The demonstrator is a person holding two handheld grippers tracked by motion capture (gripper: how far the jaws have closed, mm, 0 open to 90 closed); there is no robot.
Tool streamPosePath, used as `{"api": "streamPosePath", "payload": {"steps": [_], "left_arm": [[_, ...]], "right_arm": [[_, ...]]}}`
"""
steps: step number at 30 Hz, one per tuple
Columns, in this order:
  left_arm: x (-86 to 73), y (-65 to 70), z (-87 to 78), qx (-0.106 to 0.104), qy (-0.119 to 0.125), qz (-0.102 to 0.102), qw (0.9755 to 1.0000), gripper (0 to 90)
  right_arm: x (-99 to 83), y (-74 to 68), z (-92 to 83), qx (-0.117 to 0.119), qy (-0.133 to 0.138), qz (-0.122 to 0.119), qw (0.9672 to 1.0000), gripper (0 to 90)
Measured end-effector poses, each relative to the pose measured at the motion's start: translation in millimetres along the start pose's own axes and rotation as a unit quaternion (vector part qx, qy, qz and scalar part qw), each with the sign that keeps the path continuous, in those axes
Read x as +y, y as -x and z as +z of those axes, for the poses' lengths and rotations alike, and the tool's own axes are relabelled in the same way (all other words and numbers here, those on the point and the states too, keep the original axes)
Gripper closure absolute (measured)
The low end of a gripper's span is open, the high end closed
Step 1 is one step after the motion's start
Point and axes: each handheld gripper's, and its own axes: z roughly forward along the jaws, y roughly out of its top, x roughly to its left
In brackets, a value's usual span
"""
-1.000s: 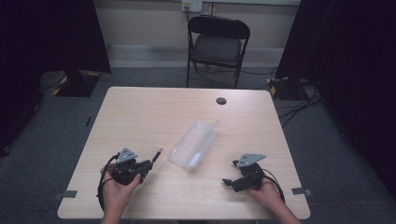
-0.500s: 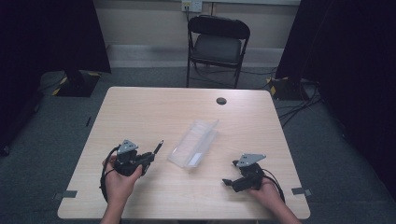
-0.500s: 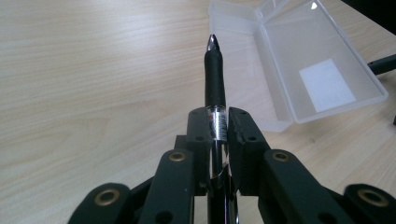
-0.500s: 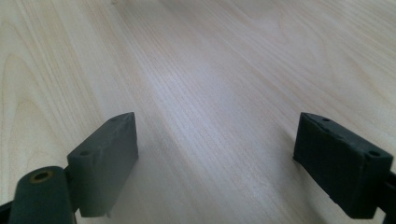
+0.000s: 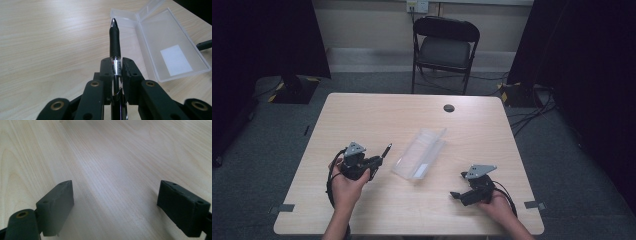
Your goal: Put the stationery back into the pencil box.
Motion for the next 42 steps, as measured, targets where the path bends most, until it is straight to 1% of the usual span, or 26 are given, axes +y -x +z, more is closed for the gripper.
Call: {"api": "streamPosePath", "payload": {"steps": [3,5,7,8,9,11,12,14,15,16,18,20,31,33,36,37,38,39,40,41,42], "left_arm": [[3.3,0.9,4.3,0.002,-0.003,0.002,1.0000,79.7],[5.0,2.1,8.3,-0.001,-0.001,0.000,1.0000,79.7],[7.1,3.2,11.1,0.003,-0.005,0.003,1.0000,79.7],[7.7,3.0,12.3,-0.002,-0.004,0.003,1.0000,79.7],[8.8,4.0,13.6,0.002,-0.006,0.003,1.0000,79.7],[10.7,4.1,16.2,-0.004,-0.006,0.008,0.9999,79.7],[12.0,5.0,17.6,-0.001,-0.007,0.007,0.9999,79.7],[13.8,5.7,20.4,-0.005,-0.008,0.008,0.9999,79.7],[14.8,6.2,21.3,-0.002,-0.010,0.011,0.9999,79.7],[15.4,6.5,22.2,-0.004,-0.010,0.013,0.9999,79.7],[17.0,8.1,25.0,-0.004,-0.009,0.009,0.9999,79.7],[18.4,8.6,27.4,-0.008,-0.012,0.012,0.9998,79.7],[26.1,11.9,42.0,-0.006,-0.018,0.016,0.9997,79.7],[28.7,14.1,46.9,-0.011,-0.015,0.012,0.9997,79.7],[31.0,15.7,49.7,-0.012,-0.020,0.019,0.9995,79.7],[31.7,16.6,51.4,-0.014,-0.020,0.018,0.9995,79.7],[32.2,17.8,52.6,-0.011,-0.020,0.017,0.9996,79.7],[33.0,18.2,53.8,-0.014,-0.022,0.019,0.9995,79.7],[33.8,19.4,55.7,-0.013,-0.024,0.019,0.9994,79.7],[34.4,20.2,58.5,-0.017,-0.021,0.019,0.9995,79.7],[34.8,21.2,59.9,-0.015,-0.023,0.018,0.9995,79.7]], "right_arm": [[0.0,0.2,0.1,0.000,0.001,-0.001,1.0000,12.6],[0.0,0.2,0.1,0.000,0.001,-0.001,1.0000,12.6],[0.0,0.0,0.0,0.000,0.000,0.000,1.0000,12.6],[0.0,0.1,0.1,0.000,0.001,-0.001,1.0000,12.6],[0.0,0.0,0.0,0.000,0.000,0.000,1.0000,12.6],[0.0,0.0,0.0,0.000,0.000,0.000,1.0000,12.6],[0.0,0.0,0.0,0.000,0.000,0.000,1.0000,12.6],[0.0,0.2,0.1,0.000,0.001,-0.001,1.0000,12.6],[0.0,0.0,0.0,0.000,0.000,0.000,1.0000,12.6],[0.0,0.0,0.0,0.000,0.000,0.000,1.0000,12.6],[0.0,0.0,0.0,0.000,0.000,0.000,1.0000,12.6],[0.0,0.0,0.0,0.000,0.000,0.000,1.0000,12.6],[0.0,0.0,0.0,0.000,0.000,0.000,1.0000,12.6],[0.0,0.2,0.1,0.000,0.001,-0.002,1.0000,12.6],[0.0,0.0,0.0,0.000,0.000,0.000,1.0000,12.6],[0.0,0.1,0.1,0.000,0.001,-0.001,1.0000,12.6],[0.0,0.0,0.0,0.000,0.000,0.000,1.0000,12.6],[0.0,0.0,0.0,0.000,0.000,0.000,1.0000,12.6],[0.0,0.0,0.0,0.000,0.000,0.000,1.0000,12.6],[0.0,0.0,0.0,0.000,0.000,0.000,1.0000,12.6],[0.0,0.0,0.0,0.000,0.000,0.000,1.0000,12.6]]}}
